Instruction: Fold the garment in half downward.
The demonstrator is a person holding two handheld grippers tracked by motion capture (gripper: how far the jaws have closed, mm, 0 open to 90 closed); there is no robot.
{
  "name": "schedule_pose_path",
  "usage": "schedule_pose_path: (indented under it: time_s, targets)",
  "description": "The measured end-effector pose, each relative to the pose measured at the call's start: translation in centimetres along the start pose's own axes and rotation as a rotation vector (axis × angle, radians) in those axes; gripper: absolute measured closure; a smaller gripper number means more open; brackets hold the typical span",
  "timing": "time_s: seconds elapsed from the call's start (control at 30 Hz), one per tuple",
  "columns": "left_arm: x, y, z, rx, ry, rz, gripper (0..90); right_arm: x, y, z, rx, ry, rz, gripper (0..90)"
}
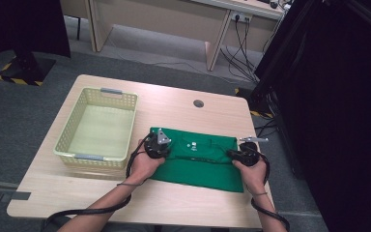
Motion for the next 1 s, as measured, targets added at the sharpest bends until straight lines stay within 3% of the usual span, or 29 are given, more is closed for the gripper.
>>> schedule_pose_path:
  time_s: [0.57,1.0]
  targets:
    - [0.3,-0.4,0.1,0.012,0.0,0.0,74.7,0.4,-0.2,0.4,-0.007,0.005,0.003,75.9]
    - [1.5,-0.3,-0.6,0.041,0.028,0.028,56.0,1.0,-0.1,-0.2,-0.008,0.045,-0.002,63.6]
Point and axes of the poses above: each handheld gripper's, and its own axes: z roughly forward along the jaws, x roughly out of its top, y roughly to its right, the point moved 4 cm from there along z, roughly forward along the jaws, and after that the axes turned 15 degrees about -x, right-handed, at the moved point
